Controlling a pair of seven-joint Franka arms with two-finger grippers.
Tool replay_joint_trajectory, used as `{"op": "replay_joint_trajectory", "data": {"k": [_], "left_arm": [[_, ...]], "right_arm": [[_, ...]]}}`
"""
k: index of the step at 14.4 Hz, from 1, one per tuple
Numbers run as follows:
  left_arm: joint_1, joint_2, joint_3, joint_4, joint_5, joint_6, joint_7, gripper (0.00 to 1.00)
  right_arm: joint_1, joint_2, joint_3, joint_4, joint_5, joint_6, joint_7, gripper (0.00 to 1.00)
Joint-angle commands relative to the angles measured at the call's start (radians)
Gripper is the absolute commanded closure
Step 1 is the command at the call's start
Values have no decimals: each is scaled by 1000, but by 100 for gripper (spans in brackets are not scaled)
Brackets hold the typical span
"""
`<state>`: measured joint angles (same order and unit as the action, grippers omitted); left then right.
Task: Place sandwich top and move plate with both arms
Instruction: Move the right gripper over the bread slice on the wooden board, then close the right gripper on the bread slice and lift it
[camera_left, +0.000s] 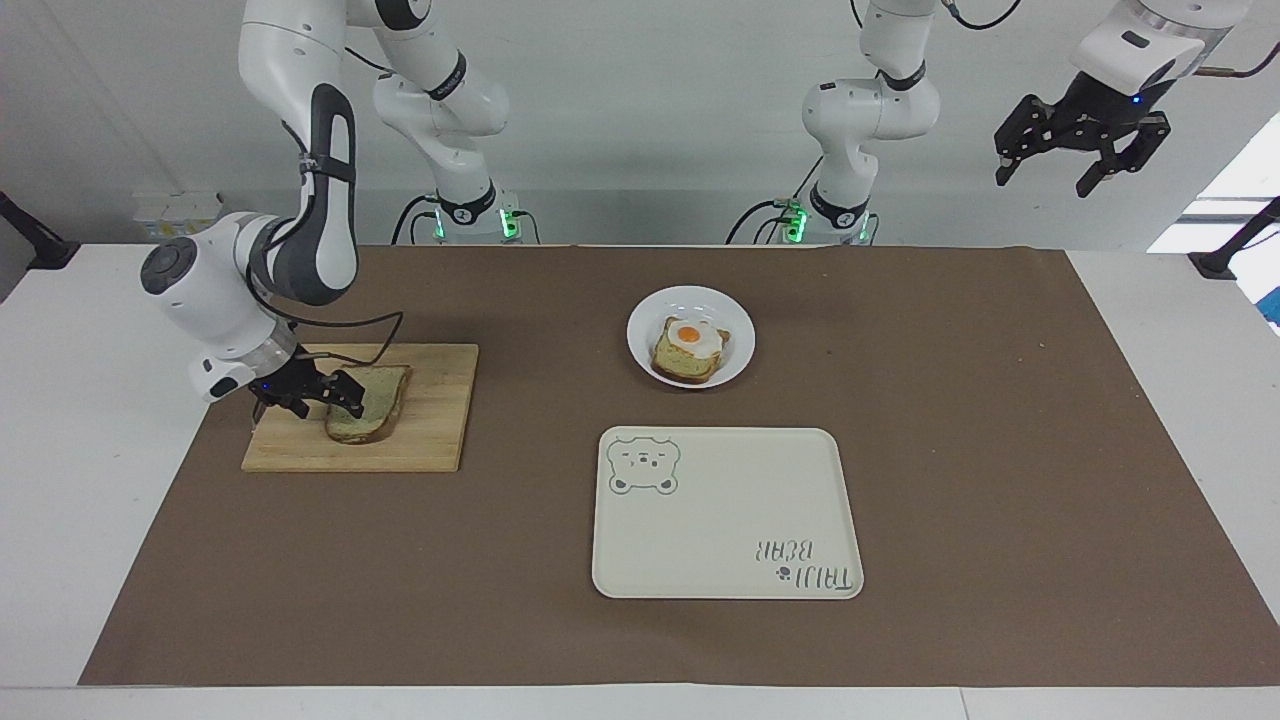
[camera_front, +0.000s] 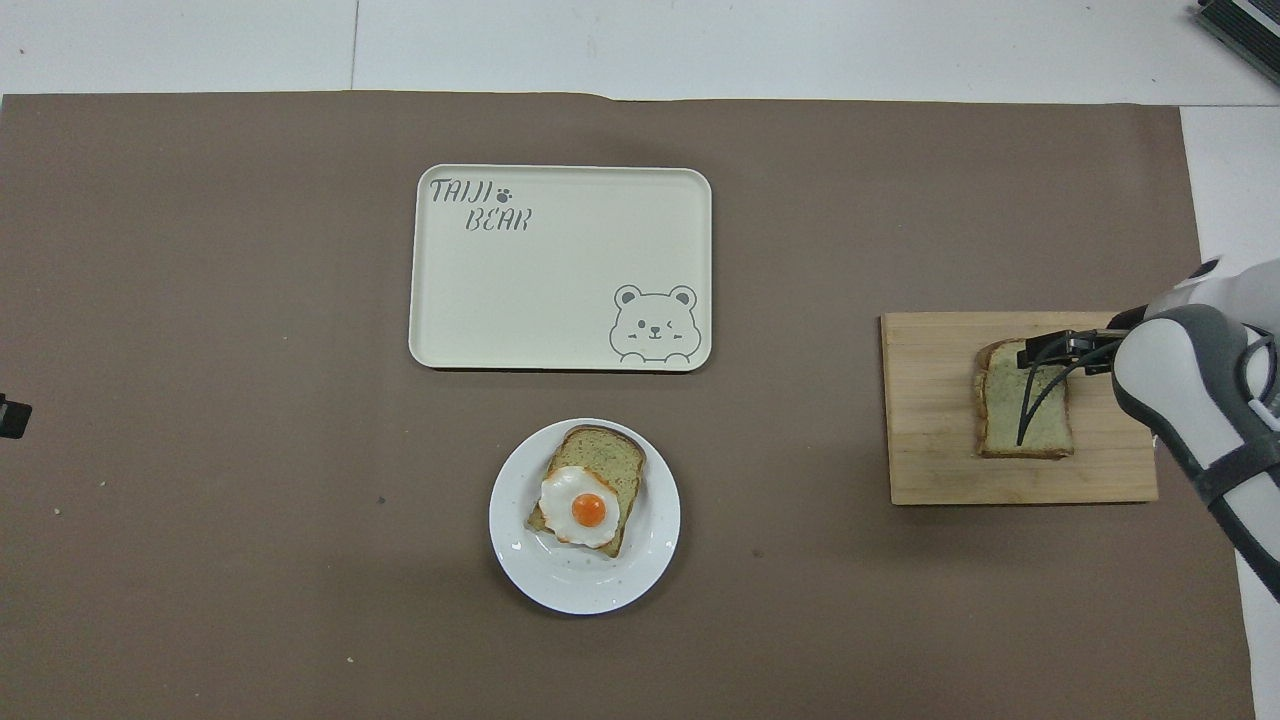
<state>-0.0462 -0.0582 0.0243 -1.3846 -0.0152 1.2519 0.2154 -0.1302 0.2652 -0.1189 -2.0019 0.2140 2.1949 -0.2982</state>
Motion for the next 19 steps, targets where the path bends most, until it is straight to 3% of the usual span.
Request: {"op": "replay_joint_trajectory", "data": {"k": [1,7,10,11,12,19], "left_arm": [[-3,-17,2,-16,11,1,-10,0],[-3,-17,2,-16,11,1,-8,0],[-3,-17,2,-16,11,1,-8,0],[-3,-17,2,-16,11,1,-8,0],[-3,-17,2,-16,11,1,-8,0],[-3,-17,2,-16,12,1,-8,0]], "right_arm": [[-25,-1,8,-14,35,14,-56,0],[-26,-1,8,-57,65,54,-93,0],[-25,-1,8,-57,65,52,-93,71],[-25,-1,8,-57,65,52,-91,89],[-25,-1,8,-57,67,51,-82,100],[-26,11,8,-43,68,37,-82,100]]}}
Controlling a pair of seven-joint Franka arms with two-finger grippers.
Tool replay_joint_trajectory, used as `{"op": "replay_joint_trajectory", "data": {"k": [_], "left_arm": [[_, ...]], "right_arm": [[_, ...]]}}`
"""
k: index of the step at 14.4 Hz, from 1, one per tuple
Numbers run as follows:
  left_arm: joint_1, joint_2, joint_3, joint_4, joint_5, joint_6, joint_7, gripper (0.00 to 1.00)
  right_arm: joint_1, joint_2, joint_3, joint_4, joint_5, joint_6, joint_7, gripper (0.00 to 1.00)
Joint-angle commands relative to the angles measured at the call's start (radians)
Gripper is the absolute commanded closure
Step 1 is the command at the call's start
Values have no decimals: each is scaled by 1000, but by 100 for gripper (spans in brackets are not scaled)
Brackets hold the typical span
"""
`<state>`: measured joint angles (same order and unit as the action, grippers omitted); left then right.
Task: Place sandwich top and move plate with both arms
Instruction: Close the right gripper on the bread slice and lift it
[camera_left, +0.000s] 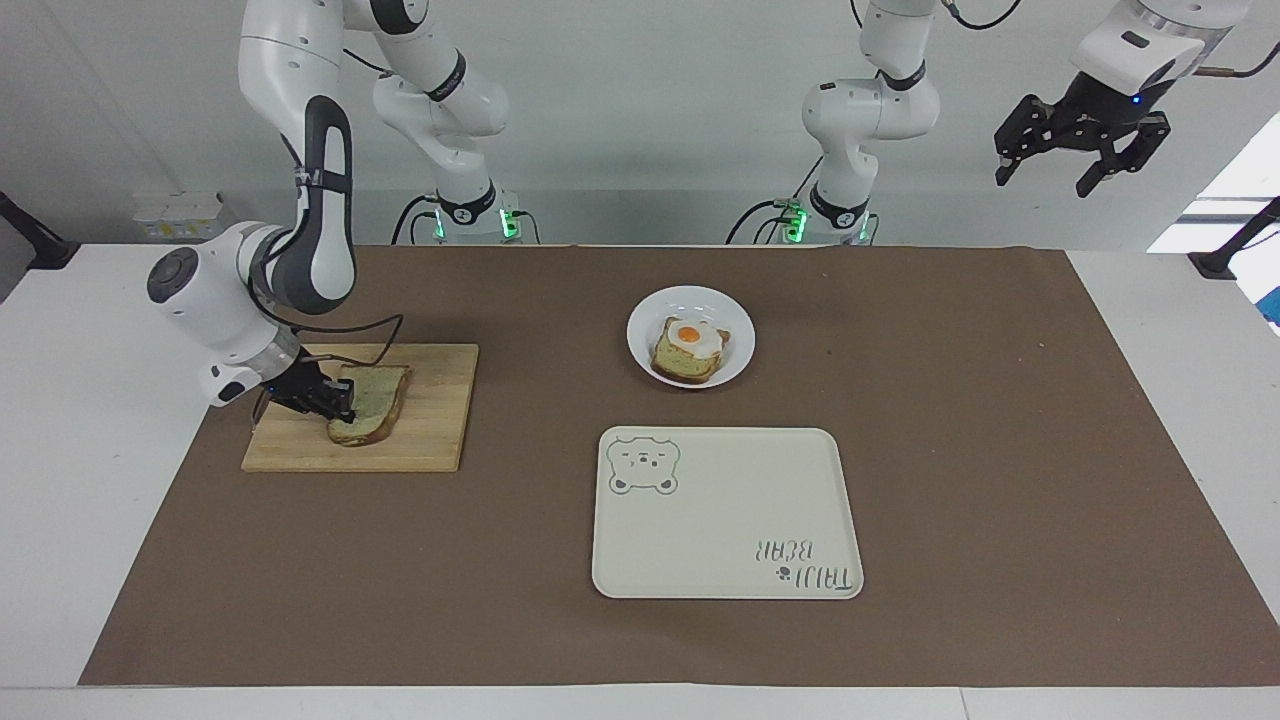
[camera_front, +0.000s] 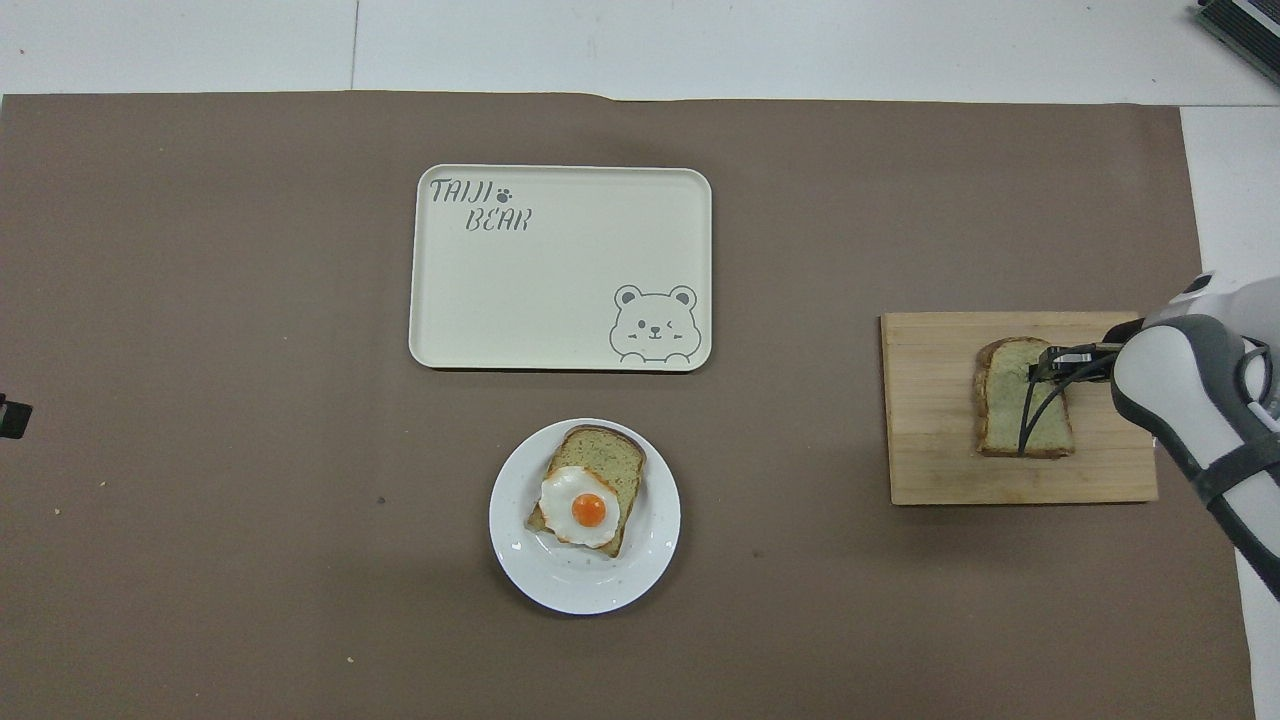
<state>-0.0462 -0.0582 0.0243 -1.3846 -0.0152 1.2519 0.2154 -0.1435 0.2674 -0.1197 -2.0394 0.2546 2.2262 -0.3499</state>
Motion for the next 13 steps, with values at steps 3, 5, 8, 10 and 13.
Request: {"op": "replay_joint_trajectory", "data": {"k": [3,5,8,10,13], "left_arm": [[-3,-17,2,-16,12,1,-8,0],[-3,-17,2,-16,11,1,-8,0],[-3,-17,2,-16,11,1,-8,0],[-3,-17,2,-16,11,1,-8,0],[-3,-17,2,-16,11,1,-8,0]], "right_arm": [[-13,9,9,28,28,-25,-44,100],[-11,0,9,56,26,-55,-66,100],[-11,-17,8,97,26,-120,-96,100],[-10,-55,8,107,20,-167,-130,100],[-4,-79,12,175,20,-305,-175,100]]}}
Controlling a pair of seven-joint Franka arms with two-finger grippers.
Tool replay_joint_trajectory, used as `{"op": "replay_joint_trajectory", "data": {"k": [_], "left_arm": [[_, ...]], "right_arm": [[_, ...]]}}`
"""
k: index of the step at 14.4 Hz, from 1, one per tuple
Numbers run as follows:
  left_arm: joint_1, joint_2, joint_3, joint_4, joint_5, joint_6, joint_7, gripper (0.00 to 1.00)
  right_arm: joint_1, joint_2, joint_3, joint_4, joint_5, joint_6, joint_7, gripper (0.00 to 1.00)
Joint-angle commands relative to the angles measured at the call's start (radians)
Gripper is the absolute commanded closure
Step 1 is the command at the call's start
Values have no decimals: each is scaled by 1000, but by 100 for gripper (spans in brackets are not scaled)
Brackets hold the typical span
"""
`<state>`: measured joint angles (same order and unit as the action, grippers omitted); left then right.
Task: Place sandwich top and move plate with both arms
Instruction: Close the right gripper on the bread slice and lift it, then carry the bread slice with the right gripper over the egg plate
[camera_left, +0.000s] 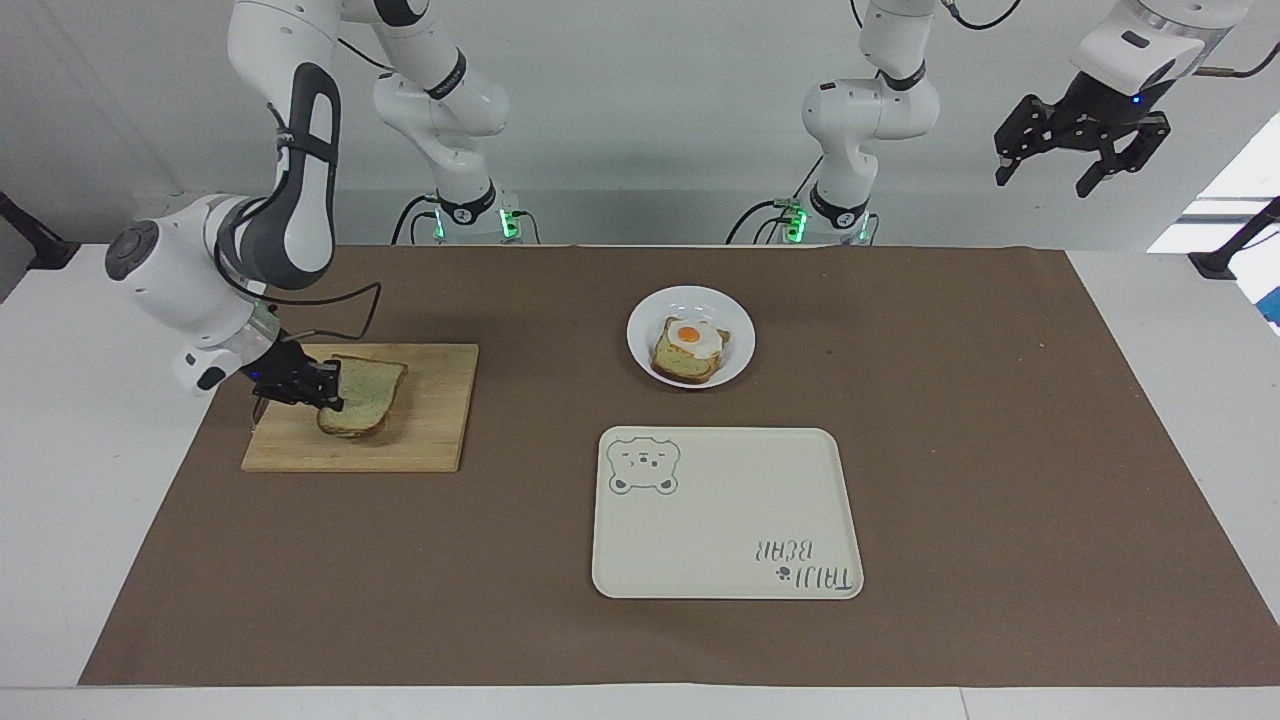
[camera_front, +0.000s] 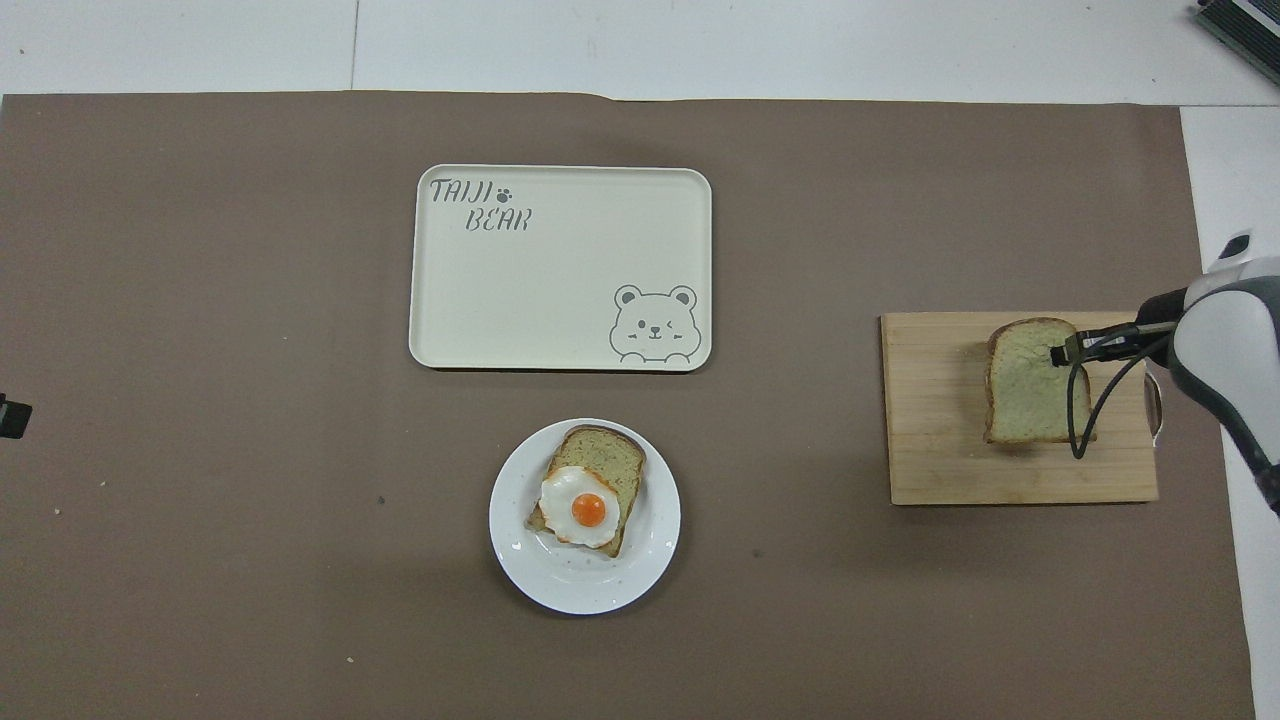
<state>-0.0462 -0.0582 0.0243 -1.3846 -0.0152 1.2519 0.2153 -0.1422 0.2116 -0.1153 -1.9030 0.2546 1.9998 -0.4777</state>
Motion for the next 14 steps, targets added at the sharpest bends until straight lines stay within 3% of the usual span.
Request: {"op": "replay_joint_trajectory", "data": {"k": [1,3,8,14], "left_arm": [[-3,-17,2,-16,11,1,-8,0],[-3,-17,2,-16,11,1,-8,0],[-3,-17,2,-16,11,1,-8,0],[-3,-17,2,-16,11,1,-10,0]], "right_arm": [[1,-24,11,64,20,-117,-48,100],[4,-28,22,99,29,-188,-47,100],[29,-47,131,99,46,-200,19,100],[251,-49,138,85,41,-106,325,100]]}}
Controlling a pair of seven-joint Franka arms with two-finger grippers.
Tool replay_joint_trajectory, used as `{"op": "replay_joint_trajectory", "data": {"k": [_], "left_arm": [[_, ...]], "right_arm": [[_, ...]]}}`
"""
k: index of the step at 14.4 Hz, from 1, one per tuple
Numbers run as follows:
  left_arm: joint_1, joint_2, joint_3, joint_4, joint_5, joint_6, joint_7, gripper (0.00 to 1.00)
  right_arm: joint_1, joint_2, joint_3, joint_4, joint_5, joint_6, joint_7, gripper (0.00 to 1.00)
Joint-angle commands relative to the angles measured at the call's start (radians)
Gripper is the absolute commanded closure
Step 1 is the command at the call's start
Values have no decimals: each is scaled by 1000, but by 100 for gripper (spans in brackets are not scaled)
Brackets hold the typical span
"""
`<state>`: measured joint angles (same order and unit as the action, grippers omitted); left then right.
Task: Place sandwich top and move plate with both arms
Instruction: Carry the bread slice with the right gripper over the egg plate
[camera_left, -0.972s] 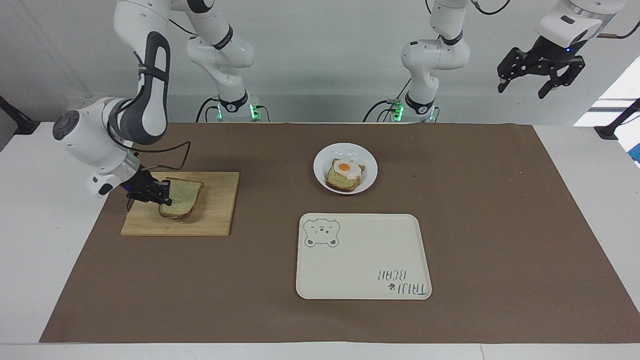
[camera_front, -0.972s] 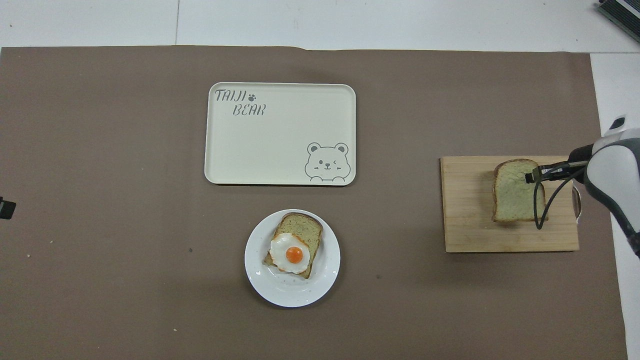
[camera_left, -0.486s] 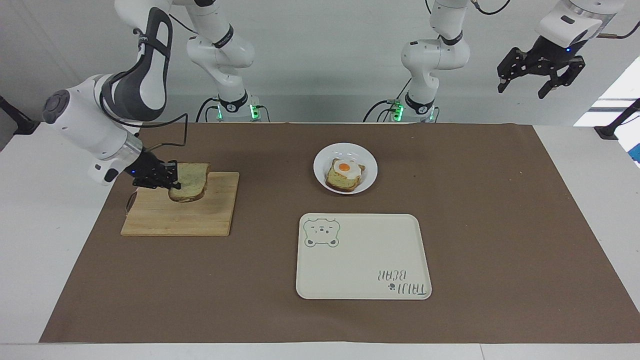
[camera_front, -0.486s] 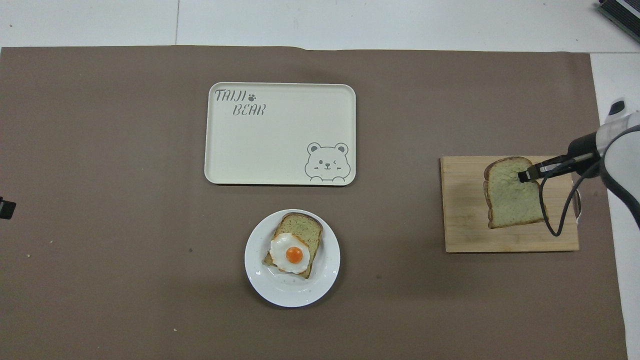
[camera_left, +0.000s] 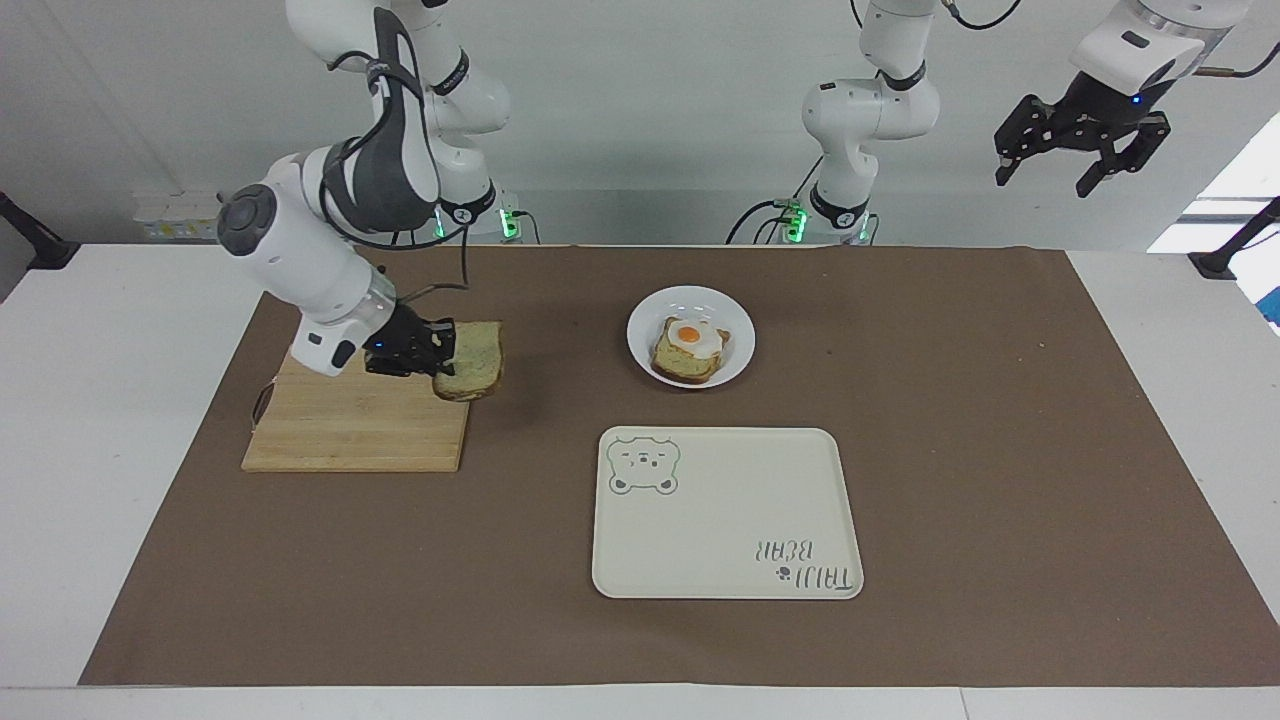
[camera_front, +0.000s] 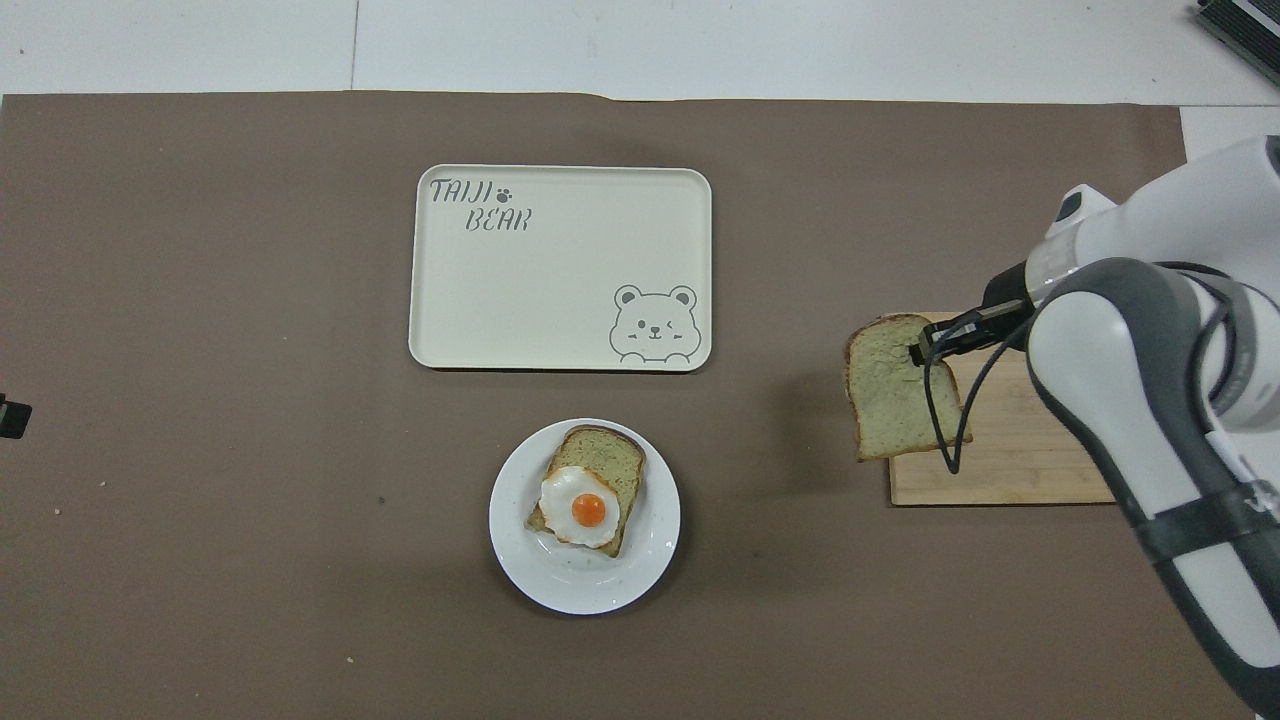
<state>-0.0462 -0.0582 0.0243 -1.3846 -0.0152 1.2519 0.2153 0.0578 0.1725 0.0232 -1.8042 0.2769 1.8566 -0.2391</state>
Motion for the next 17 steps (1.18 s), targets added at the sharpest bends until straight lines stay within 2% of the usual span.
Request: {"op": "replay_joint_trajectory", "data": {"k": [1,6,11,14,17], "left_arm": [[-3,-17,2,-16,11,1,-8,0],[-3,-17,2,-16,11,1,-8,0],[-3,-17,2,-16,11,1,-8,0],[-3,-17,2,-16,11,1,-10,0],[-3,-17,2,-16,11,1,-8,0]], "right_arm": [[85,-10,0,-14,19,52,139,100],[259,18,3,-11,34,128,357,100],[336,62,4,-11,168,220,424,100],[434,120,6,-6,176,328,535,100],[493,148,4,-10,180,348,558,100]]}}
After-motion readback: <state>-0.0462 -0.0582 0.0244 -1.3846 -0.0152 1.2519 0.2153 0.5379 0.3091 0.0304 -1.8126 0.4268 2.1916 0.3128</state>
